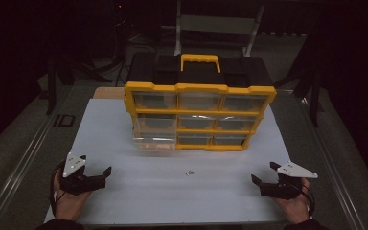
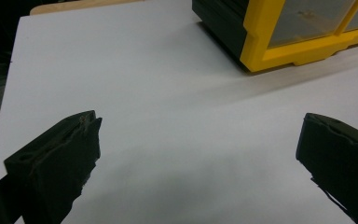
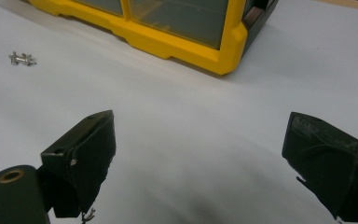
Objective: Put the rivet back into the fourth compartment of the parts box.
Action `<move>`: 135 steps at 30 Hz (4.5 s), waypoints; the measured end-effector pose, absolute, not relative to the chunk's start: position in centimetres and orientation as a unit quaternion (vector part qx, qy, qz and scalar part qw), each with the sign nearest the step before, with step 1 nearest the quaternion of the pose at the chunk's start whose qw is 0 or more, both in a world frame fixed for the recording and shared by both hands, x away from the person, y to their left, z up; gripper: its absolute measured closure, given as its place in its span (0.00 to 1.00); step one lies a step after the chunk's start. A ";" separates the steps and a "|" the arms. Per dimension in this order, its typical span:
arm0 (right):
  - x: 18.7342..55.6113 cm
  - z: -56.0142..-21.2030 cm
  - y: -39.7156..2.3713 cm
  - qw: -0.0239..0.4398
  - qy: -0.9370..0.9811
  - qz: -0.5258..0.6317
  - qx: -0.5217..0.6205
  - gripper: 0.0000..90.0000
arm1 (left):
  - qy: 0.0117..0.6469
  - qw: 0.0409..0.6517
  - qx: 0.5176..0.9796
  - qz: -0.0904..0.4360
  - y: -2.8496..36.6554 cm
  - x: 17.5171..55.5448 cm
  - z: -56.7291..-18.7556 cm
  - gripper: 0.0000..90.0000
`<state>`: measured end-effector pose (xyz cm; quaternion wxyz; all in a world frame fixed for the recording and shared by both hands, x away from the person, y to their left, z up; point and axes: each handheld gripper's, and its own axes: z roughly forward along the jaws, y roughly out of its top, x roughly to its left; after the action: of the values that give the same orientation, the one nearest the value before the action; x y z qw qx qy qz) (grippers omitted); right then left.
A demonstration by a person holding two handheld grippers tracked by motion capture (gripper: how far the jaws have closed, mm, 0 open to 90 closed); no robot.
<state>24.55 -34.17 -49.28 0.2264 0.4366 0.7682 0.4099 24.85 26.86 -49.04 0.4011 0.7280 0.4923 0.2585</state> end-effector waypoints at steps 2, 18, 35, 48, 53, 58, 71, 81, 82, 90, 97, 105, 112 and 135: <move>24.6 -49.3 -34.0 0.225 0.771 0.405 0.436 0.11 | 0.491 0.401 0.729 0.258 26.8 24.9 -49.1 0.00; 26.3 -47.8 -31.9 0.203 0.788 0.418 0.403 0.11 | 0.489 0.397 0.734 0.255 26.4 25.0 -49.2 0.00; 30.8 -42.1 -20.7 0.170 0.868 0.393 0.251 0.11 | 0.485 0.399 0.734 0.257 26.2 25.0 -49.2 0.00; 32.4 -41.6 -14.2 0.124 0.931 0.297 0.174 0.11 | 0.486 0.405 0.731 0.254 26.4 25.0 -49.2 0.00; 32.9 -43.0 -13.1 0.100 0.952 0.246 0.155 0.11 | 0.483 0.404 0.734 0.254 26.3 25.0 -49.2 0.00; 33.0 -44.3 -12.5 0.094 0.958 0.221 0.156 0.11 | 0.483 0.405 0.734 0.254 26.3 25.0 -49.2 0.00; 33.8 -48.7 -12.1 0.030 0.964 0.187 0.185 0.45 | 0.481 0.405 0.735 0.255 26.3 25.0 -49.1 0.00; 33.9 -49.2 -11.5 0.017 0.968 0.177 0.176 0.71 | 0.480 0.404 0.735 0.255 26.3 25.0 -49.1 0.00; 34.0 -49.2 -11.5 0.018 0.968 0.175 0.177 0.73 | 0.481 0.405 0.735 0.255 26.3 25.0 -49.1 0.00; 34.1 -49.0 -11.7 0.014 0.972 0.155 0.177 0.90 | 0.480 0.405 0.735 0.255 26.3 25.0 -49.2 0.00; 34.0 -48.9 -12.0 0.016 0.974 0.150 0.169 0.92 | 0.480 0.404 0.736 0.255 26.3 25.0 -49.2 0.00; 33.9 -47.2 -12.5 0.019 0.975 0.150 0.161 0.92 | 0.479 0.404 0.736 0.254 26.3 25.0 -49.2 0.00; 33.8 -43.3 -12.5 0.032 0.976 0.160 0.143 0.92 | 0.479 0.403 0.737 0.254 26.3 25.0 -49.2 0.00; 33.9 -30.8 -9.5 0.118 0.933 0.332 0.068 0.92 | 0.478 0.404 0.738 0.253 26.3 25.0 -49.2 0.00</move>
<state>33.88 -9.52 -30.75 0.1184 0.0679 0.9334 0.3317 25.03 26.26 -49.19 0.4042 0.7376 0.4780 0.2530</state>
